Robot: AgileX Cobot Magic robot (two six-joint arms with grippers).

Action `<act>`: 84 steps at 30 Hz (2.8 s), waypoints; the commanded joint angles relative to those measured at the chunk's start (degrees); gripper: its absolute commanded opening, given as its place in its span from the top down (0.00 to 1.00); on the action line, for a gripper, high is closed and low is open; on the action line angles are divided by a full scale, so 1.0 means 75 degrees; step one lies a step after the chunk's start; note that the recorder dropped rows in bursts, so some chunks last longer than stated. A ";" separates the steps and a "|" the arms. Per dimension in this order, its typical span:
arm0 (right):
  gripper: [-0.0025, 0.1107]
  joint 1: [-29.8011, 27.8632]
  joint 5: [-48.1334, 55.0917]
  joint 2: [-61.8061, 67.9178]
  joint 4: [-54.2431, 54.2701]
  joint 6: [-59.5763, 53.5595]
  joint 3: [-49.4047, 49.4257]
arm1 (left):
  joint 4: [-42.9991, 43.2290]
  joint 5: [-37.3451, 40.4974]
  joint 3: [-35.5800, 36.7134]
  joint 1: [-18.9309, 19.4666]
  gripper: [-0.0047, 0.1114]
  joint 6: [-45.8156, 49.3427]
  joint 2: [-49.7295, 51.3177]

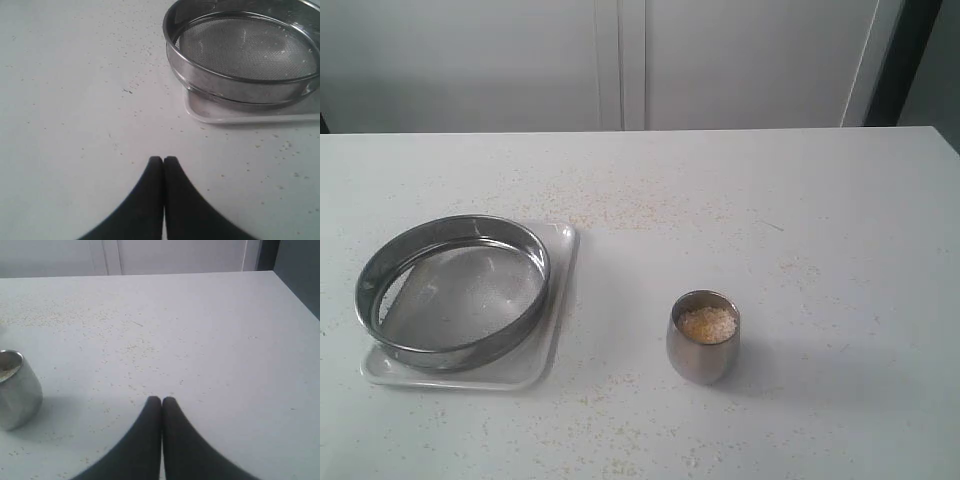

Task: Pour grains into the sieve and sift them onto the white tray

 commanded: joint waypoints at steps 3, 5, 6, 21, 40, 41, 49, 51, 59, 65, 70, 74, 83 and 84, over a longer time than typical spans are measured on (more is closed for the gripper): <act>0.98 0.0026 -0.0057 -0.0032 -0.0023 0.0010 0.0032 | -0.0066 0.0088 0.0046 0.0011 0.96 -0.0013 -0.0037; 0.98 0.0026 -0.0057 -0.0032 -0.0023 0.0010 0.0032 | -0.0066 0.0088 0.0046 0.0011 0.96 -0.0013 -0.0037; 0.98 0.0026 -0.0057 -0.0032 -0.0023 0.0010 0.0032 | -0.0066 0.0088 0.0046 0.0011 0.96 -0.0013 -0.0037; 0.98 0.0026 -0.1866 -0.0032 -0.0023 0.0010 0.0032 | -0.0066 0.0088 0.0046 0.0011 0.96 -0.0013 -0.0037; 0.98 0.0026 -0.4360 -0.0032 -0.0023 -0.0022 0.0032 | -0.0066 0.0088 0.0046 0.0011 0.96 -0.0013 -0.0037; 0.98 0.0026 -0.4360 -0.0032 -0.0023 -0.0022 0.0032 | -0.0066 0.0088 0.0046 0.0011 0.96 -0.0013 -0.0037; 0.98 0.0026 -0.4650 -0.0032 -0.0023 -0.0022 0.0032 | -0.0066 0.0088 0.0046 0.0011 0.96 -0.0013 -0.0037; 0.98 0.0026 -0.4914 -0.0032 -0.0023 -0.0022 0.0032 | -0.0066 0.0088 0.0046 0.0011 0.96 -0.0013 -0.0037; 0.98 0.0026 -0.5348 -0.0032 -0.0023 -0.0022 0.0032 | -0.0066 0.0088 0.0046 0.0011 0.96 -0.0013 -0.0037; 0.98 0.0026 -0.5348 -0.0032 -0.0023 -0.0022 0.0032 | -0.0066 0.0088 0.0046 0.0011 0.96 -0.0013 -0.0037; 0.98 0.0026 -0.5365 -0.0032 -0.0023 -0.0022 0.0032 | -0.0066 0.0088 0.0046 0.0011 0.96 -0.0013 -0.0037; 0.98 0.0026 -0.5365 -0.0032 -0.0023 -0.0022 0.0032 | -0.0066 0.0088 0.0046 0.0011 0.96 -0.0013 -0.0037; 0.98 0.0026 -0.5429 -0.0032 -0.0023 -0.0649 0.0032 | -0.0066 0.0088 0.0046 0.0011 0.96 -0.0013 -0.0037; 0.98 0.0026 -0.5429 -0.0032 -0.0023 -0.0649 0.0032 | -0.0066 0.0088 0.0046 0.0011 0.96 -0.0013 -0.0037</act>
